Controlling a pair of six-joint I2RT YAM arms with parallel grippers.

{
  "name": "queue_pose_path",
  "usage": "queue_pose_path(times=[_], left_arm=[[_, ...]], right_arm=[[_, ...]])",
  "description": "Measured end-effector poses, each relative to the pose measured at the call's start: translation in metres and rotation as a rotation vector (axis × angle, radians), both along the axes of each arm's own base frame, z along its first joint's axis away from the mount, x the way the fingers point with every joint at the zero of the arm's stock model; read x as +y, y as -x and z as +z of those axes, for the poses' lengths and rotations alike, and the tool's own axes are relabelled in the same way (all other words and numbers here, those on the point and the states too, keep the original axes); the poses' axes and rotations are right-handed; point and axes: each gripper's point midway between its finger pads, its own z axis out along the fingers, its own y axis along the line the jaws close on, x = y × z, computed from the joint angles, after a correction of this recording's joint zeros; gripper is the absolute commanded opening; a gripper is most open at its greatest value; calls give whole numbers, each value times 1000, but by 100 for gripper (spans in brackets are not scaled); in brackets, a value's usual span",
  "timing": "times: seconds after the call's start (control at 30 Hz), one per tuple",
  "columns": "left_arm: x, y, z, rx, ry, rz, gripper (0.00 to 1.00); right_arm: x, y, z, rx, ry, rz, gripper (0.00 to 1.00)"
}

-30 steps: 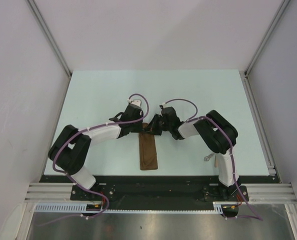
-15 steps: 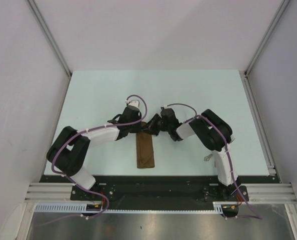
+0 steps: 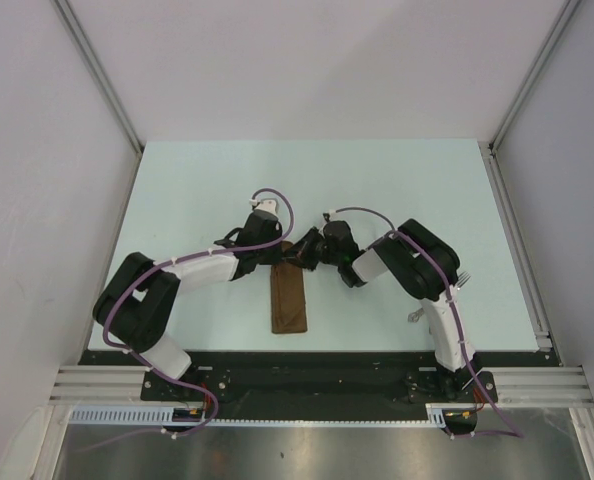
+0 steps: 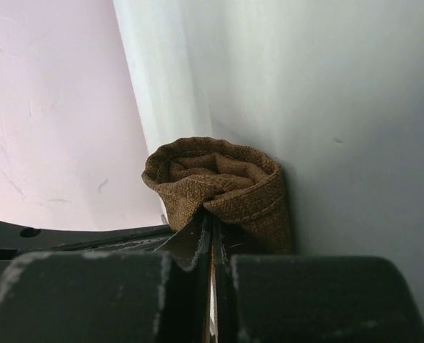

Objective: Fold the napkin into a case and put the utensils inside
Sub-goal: Stuff the smaller-rectangle-folded napkin at the center of the board.

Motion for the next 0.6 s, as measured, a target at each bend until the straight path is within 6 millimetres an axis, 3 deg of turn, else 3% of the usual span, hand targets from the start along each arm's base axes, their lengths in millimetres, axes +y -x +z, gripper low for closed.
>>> queue_pose_path(times=[0.6], left_arm=[[-4, 0, 3, 8, 23, -20, 0]], right_arm=[[-4, -5, 4, -73, -16, -36, 0]])
